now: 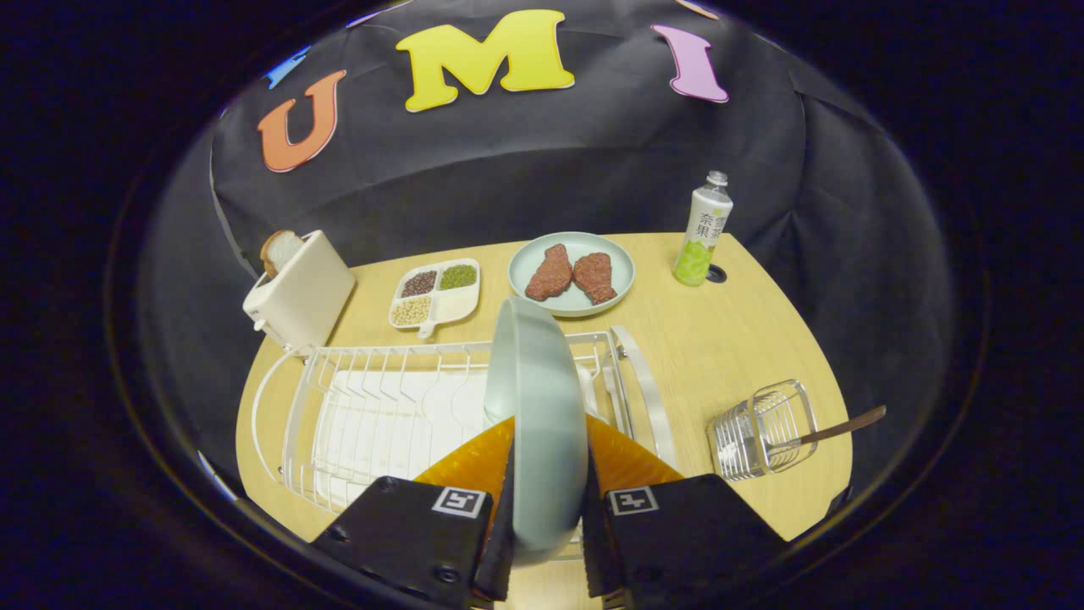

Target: Take the plate from the dish rack, then take the spoon from the basket and place it into the plate.

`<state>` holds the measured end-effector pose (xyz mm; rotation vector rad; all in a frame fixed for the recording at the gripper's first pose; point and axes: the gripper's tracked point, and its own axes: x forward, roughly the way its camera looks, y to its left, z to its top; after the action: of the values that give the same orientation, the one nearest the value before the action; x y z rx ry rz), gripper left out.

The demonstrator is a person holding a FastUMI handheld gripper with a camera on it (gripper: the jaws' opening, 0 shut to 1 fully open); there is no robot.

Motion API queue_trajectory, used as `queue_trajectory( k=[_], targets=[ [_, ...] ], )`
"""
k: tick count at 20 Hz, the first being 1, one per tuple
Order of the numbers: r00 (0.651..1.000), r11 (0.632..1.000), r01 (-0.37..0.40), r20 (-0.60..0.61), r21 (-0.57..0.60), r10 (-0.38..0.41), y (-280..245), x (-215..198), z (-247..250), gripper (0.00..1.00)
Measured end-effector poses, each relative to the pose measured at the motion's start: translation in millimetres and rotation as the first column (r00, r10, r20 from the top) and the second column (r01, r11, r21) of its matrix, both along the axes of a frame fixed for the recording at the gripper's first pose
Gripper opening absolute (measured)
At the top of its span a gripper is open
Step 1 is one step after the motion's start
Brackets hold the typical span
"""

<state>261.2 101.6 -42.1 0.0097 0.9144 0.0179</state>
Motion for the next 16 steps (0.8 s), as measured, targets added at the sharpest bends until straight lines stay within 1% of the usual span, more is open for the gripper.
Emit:
queue_trajectory(
  k=[4, 7, 10, 13, 16],
  targets=[
    [0.998, 0.997, 0.055, 0.038, -0.049, -0.053, -2, 3, 12, 0.35],
    [0.993, 0.989, 0.099, 0.081, -0.112, -0.09, -7, 6, 27, 0.33],
    [0.989, 0.979, 0.104, 0.118, -0.175, -0.084, -9, 7, 42, 0.33],
    [0.983, 0.978, 0.11, 0.165, -0.174, -0.082, -8, 4, 64, 0.31],
    [0.97, 0.983, 0.115, 0.23, -0.142, -0.08, -9, -3, 89, 0.3]
  ],
)
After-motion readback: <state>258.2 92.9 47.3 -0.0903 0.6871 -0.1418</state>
